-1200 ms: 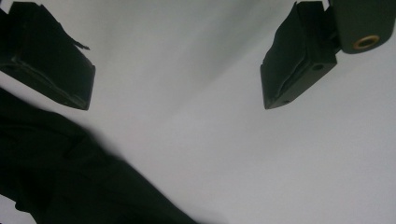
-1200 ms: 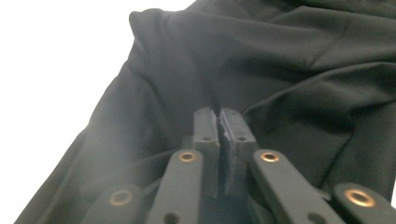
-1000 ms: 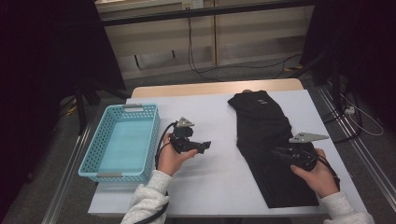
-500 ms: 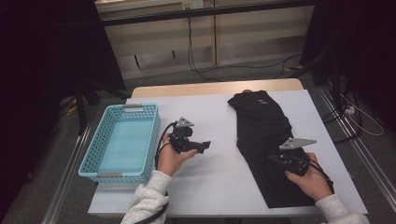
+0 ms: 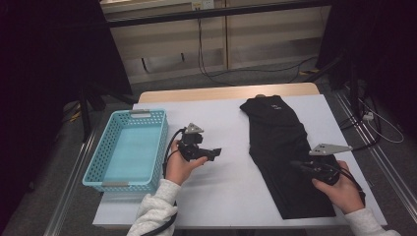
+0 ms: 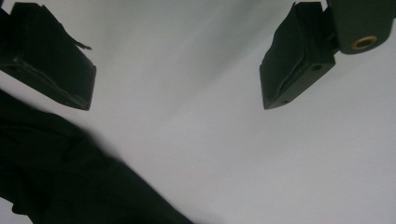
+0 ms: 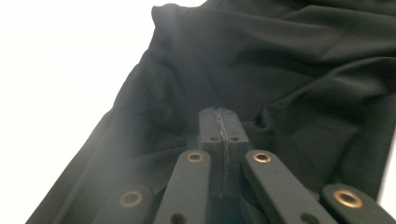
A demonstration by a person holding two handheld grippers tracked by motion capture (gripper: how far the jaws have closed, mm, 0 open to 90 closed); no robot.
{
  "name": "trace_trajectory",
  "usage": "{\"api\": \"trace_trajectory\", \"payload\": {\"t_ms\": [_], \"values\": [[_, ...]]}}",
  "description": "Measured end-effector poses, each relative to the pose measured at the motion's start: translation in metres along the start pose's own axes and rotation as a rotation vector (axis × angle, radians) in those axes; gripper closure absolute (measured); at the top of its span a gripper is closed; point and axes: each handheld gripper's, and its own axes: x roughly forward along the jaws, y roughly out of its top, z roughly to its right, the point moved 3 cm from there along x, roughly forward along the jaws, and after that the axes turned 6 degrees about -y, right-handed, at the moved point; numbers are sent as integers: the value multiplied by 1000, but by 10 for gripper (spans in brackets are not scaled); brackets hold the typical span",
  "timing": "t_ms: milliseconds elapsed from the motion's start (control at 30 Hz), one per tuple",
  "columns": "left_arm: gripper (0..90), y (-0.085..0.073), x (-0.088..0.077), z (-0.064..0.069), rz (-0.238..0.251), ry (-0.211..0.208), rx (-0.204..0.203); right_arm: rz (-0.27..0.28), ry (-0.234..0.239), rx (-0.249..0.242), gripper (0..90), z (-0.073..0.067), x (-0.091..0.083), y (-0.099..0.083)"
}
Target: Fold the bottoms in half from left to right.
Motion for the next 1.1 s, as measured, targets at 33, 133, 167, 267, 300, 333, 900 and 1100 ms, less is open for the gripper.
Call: {"api": "trace_trajectory", "payload": {"t_ms": [33, 133, 167, 267, 300, 333, 900, 1100], "values": [[108, 0, 0, 0, -3, 2, 2, 8, 0, 6, 900, 2, -3, -1], [108, 0, -1, -1, -11, 2, 12, 17, -10, 27, 900, 10, -12, -4], [108, 0, 0, 0, -4, -1, 2, 27, -21, 35, 900, 13, -15, -5], [107, 0, -1, -1, -10, 1, 11, 28, -41, 54, 900, 22, -23, -12], [107, 0, -1, -1, -11, 3, 12, 22, -51, 59, 900, 25, -25, -15], [108, 0, 0, -1, -13, 3, 14, 17, -60, 63, 900, 28, -27, -18], [110, 0, 0, -1, -17, 6, 24, -8, -172, 9, 696, 36, -22, -14], [111, -2, 2, -1, -26, 0, 18, -23, -215, 13, 652, 43, -2, -4]]}}
